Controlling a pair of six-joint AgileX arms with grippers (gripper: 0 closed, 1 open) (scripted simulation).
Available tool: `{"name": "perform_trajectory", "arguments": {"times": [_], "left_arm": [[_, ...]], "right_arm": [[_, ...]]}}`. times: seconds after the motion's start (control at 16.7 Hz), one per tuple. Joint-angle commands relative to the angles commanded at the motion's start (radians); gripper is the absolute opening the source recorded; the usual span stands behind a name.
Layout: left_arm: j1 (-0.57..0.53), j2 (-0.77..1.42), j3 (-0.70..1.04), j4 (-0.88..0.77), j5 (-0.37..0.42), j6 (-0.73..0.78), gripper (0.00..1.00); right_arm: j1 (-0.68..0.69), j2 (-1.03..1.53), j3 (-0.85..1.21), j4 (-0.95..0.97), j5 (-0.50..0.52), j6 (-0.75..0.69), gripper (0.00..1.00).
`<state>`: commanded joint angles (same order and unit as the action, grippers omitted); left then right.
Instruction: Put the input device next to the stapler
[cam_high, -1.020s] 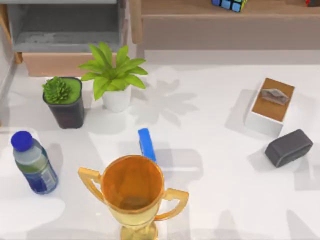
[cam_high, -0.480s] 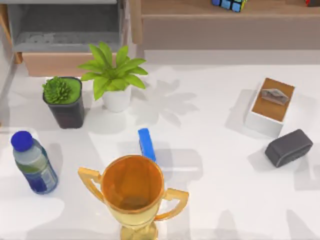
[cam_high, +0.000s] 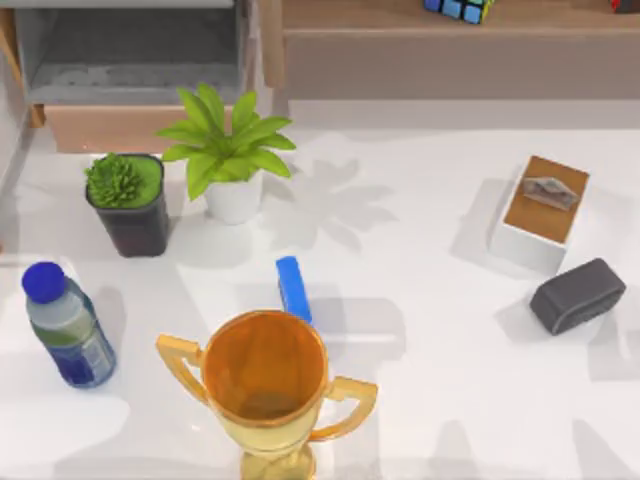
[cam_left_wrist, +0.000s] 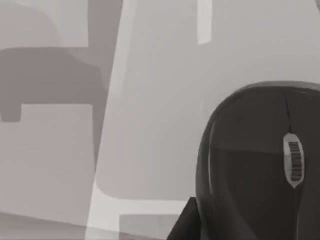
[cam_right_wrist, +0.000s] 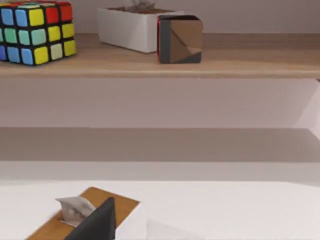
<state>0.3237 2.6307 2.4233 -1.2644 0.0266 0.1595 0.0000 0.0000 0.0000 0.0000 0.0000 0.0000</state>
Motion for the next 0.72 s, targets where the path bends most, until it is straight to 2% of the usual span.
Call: {"name": "perform_trajectory", "arguments": {"times": [0.48,0.72], "left_arm": [[0.002,0.000,0.000,0.000,0.000,0.002,0.00],[0.008,-0.072,0.015,-0.035,-0.010,-0.041,0.00]], "right_arm": [[0.000,0.000,0.000,0.000,0.000,0.000,1.00],[0.000,0.000,0.000,0.000,0.000,0.000,1.00]]}}
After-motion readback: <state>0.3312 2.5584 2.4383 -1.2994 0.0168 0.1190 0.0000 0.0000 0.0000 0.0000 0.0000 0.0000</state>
